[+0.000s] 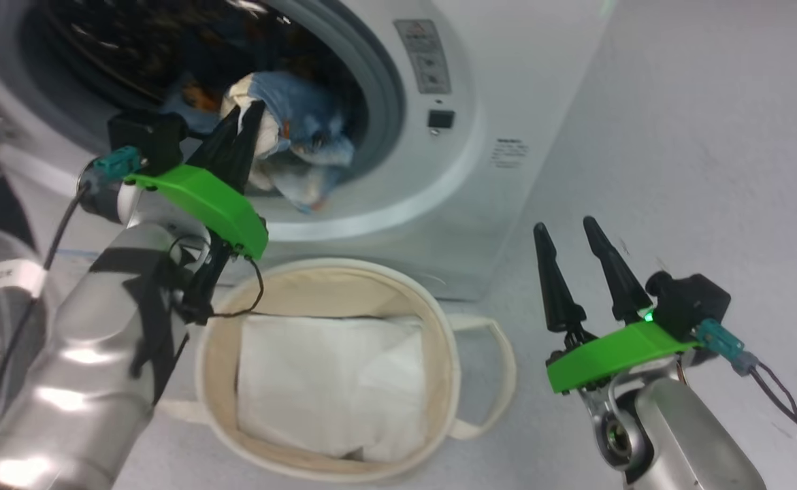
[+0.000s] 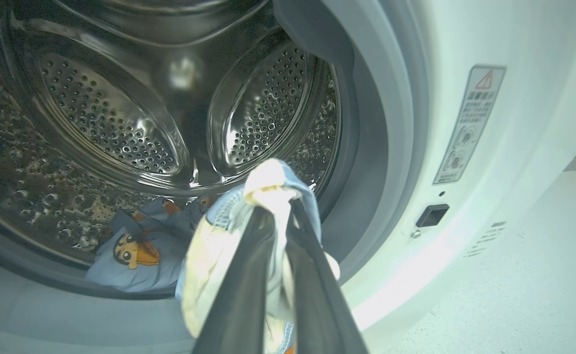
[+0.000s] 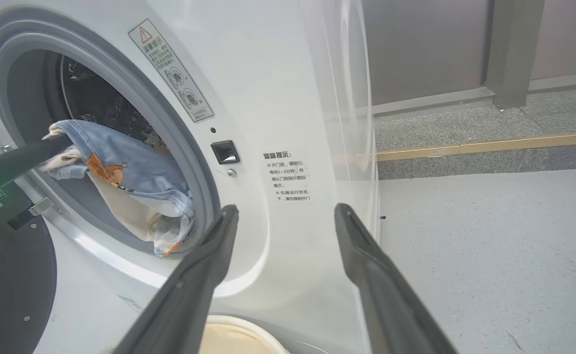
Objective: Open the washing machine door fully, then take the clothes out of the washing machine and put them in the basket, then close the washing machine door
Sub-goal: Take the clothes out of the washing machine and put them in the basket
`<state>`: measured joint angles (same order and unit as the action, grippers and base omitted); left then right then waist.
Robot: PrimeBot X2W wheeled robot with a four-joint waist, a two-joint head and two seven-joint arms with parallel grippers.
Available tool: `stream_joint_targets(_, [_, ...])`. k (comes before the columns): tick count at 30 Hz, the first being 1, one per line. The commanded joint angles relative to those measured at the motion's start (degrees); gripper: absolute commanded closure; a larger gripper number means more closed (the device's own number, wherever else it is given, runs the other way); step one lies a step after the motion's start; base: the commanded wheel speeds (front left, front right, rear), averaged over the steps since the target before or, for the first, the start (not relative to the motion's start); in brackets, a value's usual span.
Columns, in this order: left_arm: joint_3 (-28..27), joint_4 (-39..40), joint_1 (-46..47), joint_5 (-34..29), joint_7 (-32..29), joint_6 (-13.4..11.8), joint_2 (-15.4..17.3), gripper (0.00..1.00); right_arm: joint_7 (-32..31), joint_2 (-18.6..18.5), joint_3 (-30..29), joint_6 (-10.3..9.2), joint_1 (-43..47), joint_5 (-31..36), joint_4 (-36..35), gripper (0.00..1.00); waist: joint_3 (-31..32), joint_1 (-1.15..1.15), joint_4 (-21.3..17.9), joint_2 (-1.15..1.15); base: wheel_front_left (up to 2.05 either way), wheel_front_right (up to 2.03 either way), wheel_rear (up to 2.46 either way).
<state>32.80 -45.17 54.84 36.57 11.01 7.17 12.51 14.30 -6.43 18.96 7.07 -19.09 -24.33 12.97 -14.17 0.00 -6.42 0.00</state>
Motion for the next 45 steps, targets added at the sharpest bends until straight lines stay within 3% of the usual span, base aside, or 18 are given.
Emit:
stream_joint_targets(1, [-1.65, 5.24, 0.80, 1.15, -1.82, 0.31, 3.55, 1.00, 0.70, -0.29, 0.47, 0.42, 0.44, -0.35, -1.42, 0.00, 3.29, 0.00, 3.12, 0.00, 0.00, 0.00, 0.00])
stream_joint_targets(4, [-2.59, 17.14, -1.62, 2.75, -7.42, -1.55, 6.88, 1.00, 0.70, -0.20, 0.22, 0.42, 1.29, -0.70, -1.40, 0.00, 4.84, 0.00, 4.57, 0.00, 0.00, 0.00, 0.00])
stream_joint_targets(7, [-4.75, 31.29, -4.68, 4.94, -13.90, -5.77, 10.77, 1.00, 0.70, -0.06, 0.44, 0.42, 1.91, -1.04, -1.45, 0.00, 5.84, 0.00, 5.58, 0.00, 0.00, 0.00, 0.00])
stream_joint_targets(8, [-4.75, 31.29, -4.68, 4.94, -13.90, -5.77, 10.77, 1.00, 0.70, -0.06, 0.44, 0.42, 1.91, -1.04, -1.45, 0.00, 5.84, 0.00, 5.58, 0.00, 0.00, 0.00, 0.00])
stream_joint_targets(13, [-8.68, 51.41, -11.12, 9.09, -22.92, -13.43, 15.91, 1.00, 0.70, 0.11, 0.91, 0.42, 2.23, -1.57, -1.63, 0.00, 6.24, 0.00, 6.52, 0.00, 0.00, 0.00, 0.00])
stream_joint_targets(21, [-12.67, 67.72, -16.96, 11.95, -26.48, -19.17, 18.99, 1.00, 0.70, -0.37, 1.21, 0.42, 2.41, -2.13, -3.42, 0.00, 7.19, 0.00, 6.86, 0.00, 0.00, 0.00, 0.00])
stream_joint_targets(27, [-16.13, 75.26, -15.35, 11.84, -27.75, -22.06, 20.69, 1.00, 0.70, -0.25, 2.19, 0.42, 3.17, -2.83, -3.59, 0.00, 8.51, 0.00, 6.88, 0.00, 0.00, 0.00, 0.00])
stream_joint_targets(31, [-16.70, 76.06, -15.75, 12.33, -28.84, -23.16, 21.13, 1.00, 0.70, -0.33, 2.46, 0.42, 3.49, -3.01, -3.11, 0.00, 9.05, 0.00, 7.04, 0.00, 0.00, 0.00, 0.00])
stream_joint_targets(38, [-16.59, 74.63, -17.56, 12.79, -27.50, -22.95, 20.41, 1.00, 0.70, -0.55, 2.58, 0.42, 3.34, -3.08, -3.21, 0.00, 9.25, 0.00, 7.13, 0.00, 0.00, 0.00, 0.00])
stream_joint_targets(45, [-13.13, 70.27, -21.57, 13.81, -27.47, -21.54, 19.10, 1.00, 0.70, -0.41, 2.87, 0.42, 3.15, -3.19, -2.96, 0.00, 8.59, 0.00, 6.80, 0.00, 0.00, 0.00, 0.00])
